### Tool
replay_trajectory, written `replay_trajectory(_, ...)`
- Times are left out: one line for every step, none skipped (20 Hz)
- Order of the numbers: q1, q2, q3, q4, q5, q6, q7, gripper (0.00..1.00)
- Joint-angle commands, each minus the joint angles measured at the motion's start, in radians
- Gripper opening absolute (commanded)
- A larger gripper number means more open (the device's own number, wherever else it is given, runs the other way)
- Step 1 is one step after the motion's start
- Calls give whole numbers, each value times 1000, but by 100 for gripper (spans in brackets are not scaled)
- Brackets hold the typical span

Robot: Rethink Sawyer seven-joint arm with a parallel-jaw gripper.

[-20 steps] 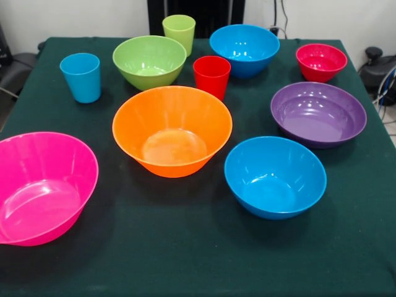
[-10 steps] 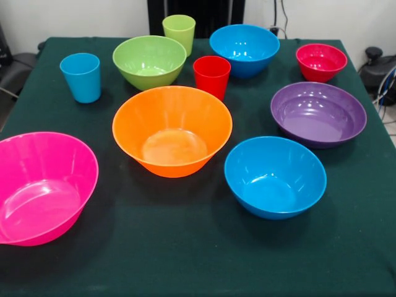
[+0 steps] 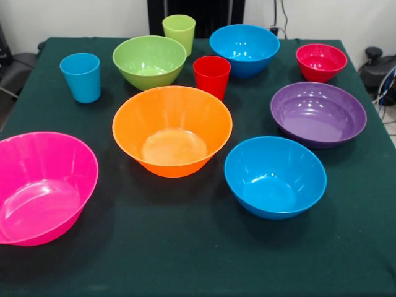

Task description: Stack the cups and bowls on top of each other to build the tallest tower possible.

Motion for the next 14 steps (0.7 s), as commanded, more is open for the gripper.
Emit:
replay_trajectory(-14,68,-19,106,-131,-83,40,100)
replay_trajectory(-14,74,-23,113,-145,-97,42,100)
replay_trajectory(-11,79,-30,117,-154,-110,50,100)
replay_trajectory(-9,85,-38,121,-163,-123,58,100)
replay_trajectory(-10,91,-41,121,-167,-131,66,100)
replay_trajectory(-2,99,-56,123,-173,-149,82,100)
replay_trajectory(1,105,-64,119,-180,-153,87,100)
replay_trajectory(11,115,-80,119,-190,-172,98,100)
replay_trajectory(15,122,-87,117,-193,-182,104,100)
replay_trajectory(21,134,-99,117,-199,-206,113,100)
replay_trajectory(24,142,-105,117,-204,-219,116,100)
replay_trajectory(28,154,-113,116,-217,-243,116,100)
replay_trajectory(33,161,-122,118,-225,-259,117,100)
replay_trajectory(37,173,-131,120,-236,-282,117,100)
